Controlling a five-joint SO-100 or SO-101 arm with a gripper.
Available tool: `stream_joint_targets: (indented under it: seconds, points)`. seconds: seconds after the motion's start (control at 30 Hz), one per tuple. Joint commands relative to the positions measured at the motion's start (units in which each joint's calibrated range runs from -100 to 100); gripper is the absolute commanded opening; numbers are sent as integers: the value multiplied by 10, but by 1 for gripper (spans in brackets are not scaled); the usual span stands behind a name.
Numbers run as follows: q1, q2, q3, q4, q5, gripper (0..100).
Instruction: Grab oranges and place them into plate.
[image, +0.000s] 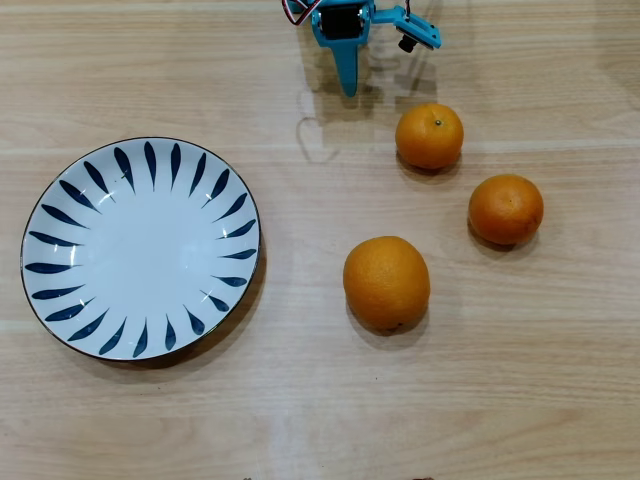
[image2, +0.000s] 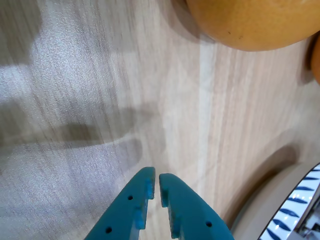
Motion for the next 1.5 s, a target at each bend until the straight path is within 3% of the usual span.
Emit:
stream_joint_targets:
  seconds: [0.0, 1.47]
  points:
    - [-2, -5, 5, -3, -1, 2]
    - [15, -5, 1, -1, 1, 2]
